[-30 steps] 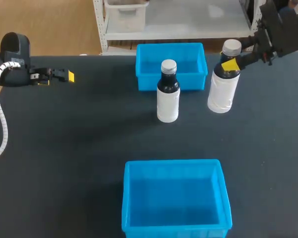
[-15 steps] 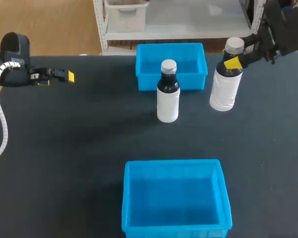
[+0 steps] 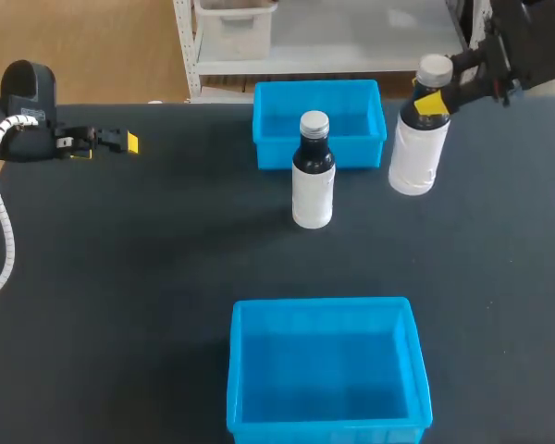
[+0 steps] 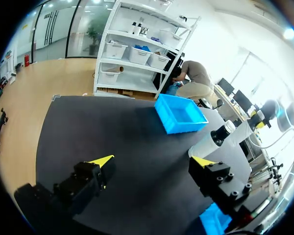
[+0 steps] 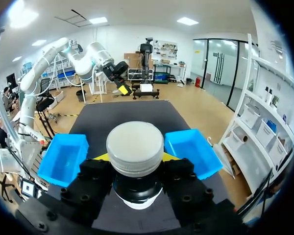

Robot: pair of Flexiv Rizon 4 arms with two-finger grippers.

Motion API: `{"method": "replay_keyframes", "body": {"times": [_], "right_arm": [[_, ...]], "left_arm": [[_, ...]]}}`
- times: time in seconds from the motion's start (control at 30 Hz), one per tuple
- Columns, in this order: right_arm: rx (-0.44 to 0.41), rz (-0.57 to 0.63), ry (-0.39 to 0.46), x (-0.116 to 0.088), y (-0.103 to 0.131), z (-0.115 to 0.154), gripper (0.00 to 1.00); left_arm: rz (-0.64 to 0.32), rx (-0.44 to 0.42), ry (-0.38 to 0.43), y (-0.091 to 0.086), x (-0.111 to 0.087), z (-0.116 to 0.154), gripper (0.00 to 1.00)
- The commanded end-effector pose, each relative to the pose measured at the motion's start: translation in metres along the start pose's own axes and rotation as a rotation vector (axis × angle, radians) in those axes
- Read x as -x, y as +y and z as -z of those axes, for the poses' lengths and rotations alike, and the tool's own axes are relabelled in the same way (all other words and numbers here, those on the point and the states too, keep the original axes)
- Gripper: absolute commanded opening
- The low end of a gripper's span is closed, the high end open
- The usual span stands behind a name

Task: Pick up the bottle, and place it in the far bin if it is heavy, or in the near bin if it is light.

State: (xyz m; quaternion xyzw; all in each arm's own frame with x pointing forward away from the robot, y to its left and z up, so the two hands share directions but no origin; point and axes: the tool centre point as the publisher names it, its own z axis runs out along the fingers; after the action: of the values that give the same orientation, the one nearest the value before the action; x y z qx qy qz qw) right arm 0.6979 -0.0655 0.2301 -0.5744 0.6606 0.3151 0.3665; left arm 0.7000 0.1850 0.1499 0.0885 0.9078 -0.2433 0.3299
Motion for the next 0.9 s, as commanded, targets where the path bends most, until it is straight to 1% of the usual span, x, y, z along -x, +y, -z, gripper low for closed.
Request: {"method": "replay_keyframes", "body": {"times": [0.03,0.53,0.77,0.9], "right_arm": [[0.001,0.002,0.013,0.010,-0.016,-0.008,0.00],[0.001,0.040,0.008,0.046,-0.066,-0.038,0.00],[-0.011,0.045,0.011,0.055,-0.095,-0.054,0.00],[-0.013,0.045,0.011,0.059,-0.106,-0.064,0.00]], "left_arm": [[0.000,0.000,0.000,0.000,0.000,0.000,1.00],[0.000,0.000,0.000,0.000,0.000,0.000,1.00],[0.000,0.000,0.000,0.000,0.000,0.000,1.00],[0.000,0.000,0.000,0.000,0.000,0.000,1.00]]}}
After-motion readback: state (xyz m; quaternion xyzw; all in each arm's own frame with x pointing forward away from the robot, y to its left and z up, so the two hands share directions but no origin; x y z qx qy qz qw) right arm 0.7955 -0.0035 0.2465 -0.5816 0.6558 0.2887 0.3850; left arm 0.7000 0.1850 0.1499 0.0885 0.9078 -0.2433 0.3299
